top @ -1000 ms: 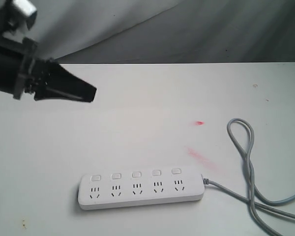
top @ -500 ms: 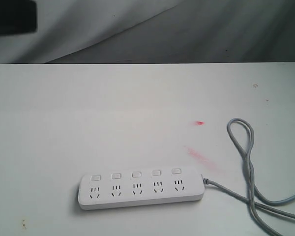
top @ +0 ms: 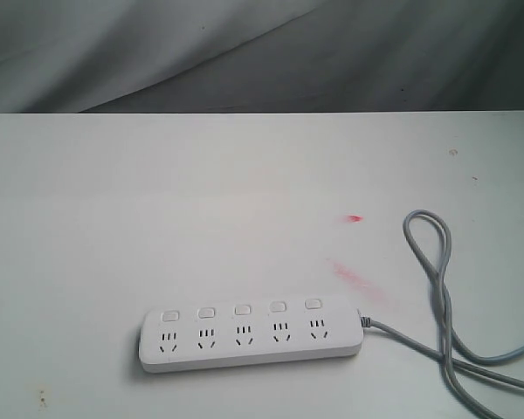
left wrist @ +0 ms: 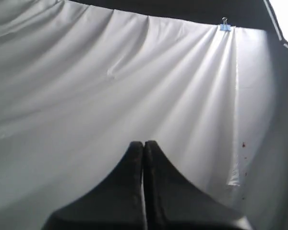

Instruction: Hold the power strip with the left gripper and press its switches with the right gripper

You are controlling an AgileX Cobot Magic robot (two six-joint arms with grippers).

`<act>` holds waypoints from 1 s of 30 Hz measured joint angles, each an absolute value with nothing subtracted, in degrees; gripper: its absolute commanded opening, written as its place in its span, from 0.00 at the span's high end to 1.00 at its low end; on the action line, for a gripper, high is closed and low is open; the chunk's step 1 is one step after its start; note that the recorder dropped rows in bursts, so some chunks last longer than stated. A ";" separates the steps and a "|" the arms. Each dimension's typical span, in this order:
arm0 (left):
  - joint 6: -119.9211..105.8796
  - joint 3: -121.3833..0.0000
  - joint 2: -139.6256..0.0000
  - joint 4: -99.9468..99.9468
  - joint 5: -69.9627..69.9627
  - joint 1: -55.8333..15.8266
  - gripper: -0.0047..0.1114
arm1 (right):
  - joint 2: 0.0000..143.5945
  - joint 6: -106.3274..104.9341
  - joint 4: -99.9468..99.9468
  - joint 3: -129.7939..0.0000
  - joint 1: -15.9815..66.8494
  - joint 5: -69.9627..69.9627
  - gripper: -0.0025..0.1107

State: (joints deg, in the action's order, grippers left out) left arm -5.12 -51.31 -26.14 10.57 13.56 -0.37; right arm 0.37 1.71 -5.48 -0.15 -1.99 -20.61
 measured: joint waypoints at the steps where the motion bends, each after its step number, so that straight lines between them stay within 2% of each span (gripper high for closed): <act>1: -3.89 -49.14 -25.17 8.36 13.31 -0.37 0.95 | 0.37 1.71 -5.48 -0.15 -1.99 -20.61 0.98; 23: 3.42 -5.66 -5.32 5.19 2.54 -0.37 0.95 | 0.37 1.71 -5.48 -0.15 -1.99 -20.61 0.98; 30: 2.34 -0.34 -0.40 -3.01 5.65 -0.37 0.95 | 0.37 1.71 -5.48 -0.15 -1.99 -20.61 0.98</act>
State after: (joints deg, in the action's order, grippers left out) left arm 2.34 -0.34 -0.40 -3.01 5.65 -0.37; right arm 0.37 1.71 -5.48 -0.15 -1.99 -20.61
